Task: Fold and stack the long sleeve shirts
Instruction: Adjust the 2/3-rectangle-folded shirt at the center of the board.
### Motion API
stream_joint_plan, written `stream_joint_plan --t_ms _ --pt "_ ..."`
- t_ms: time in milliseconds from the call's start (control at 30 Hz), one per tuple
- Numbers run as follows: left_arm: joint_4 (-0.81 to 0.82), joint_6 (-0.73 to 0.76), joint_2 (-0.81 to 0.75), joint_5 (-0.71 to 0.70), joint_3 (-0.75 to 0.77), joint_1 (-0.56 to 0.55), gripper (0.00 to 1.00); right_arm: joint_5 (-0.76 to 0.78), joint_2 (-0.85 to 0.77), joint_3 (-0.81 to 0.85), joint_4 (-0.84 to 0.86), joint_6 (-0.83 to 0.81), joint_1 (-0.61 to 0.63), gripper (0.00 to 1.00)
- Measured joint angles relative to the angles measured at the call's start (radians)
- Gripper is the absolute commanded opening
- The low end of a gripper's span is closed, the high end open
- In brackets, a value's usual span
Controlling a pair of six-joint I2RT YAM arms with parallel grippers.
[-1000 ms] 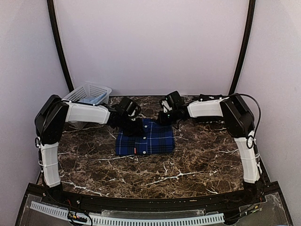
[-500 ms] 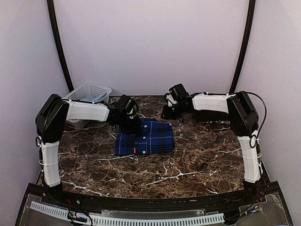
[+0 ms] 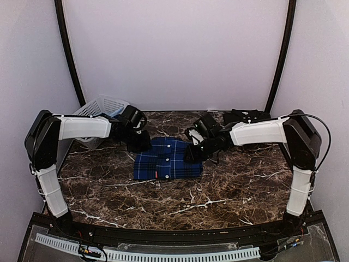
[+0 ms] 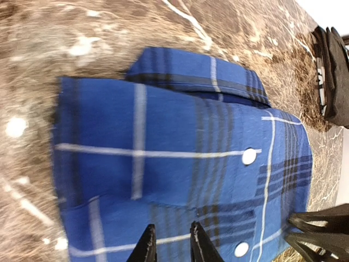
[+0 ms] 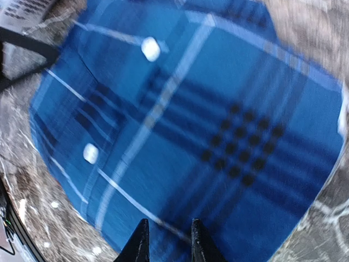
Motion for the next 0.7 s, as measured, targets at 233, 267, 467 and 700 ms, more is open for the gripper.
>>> stream_joint_plan --t_ms 233,267,467,700 --pt "0.001 0.014 -0.083 0.009 -0.12 0.046 0.31 -0.013 0.0 -0.119 0.024 0.033 0.0 0.22" --pt "0.003 0.015 -0.088 0.01 -0.14 0.05 0.32 -0.014 0.0 -0.125 0.027 0.036 0.0 0.22" --pt "0.002 0.031 -0.136 0.02 -0.261 0.075 0.4 -0.007 -0.022 -0.134 0.033 0.045 0.0 0.23" --pt "0.026 0.039 -0.165 0.059 -0.299 0.093 0.44 0.03 -0.074 -0.115 0.007 0.044 -0.002 0.29"
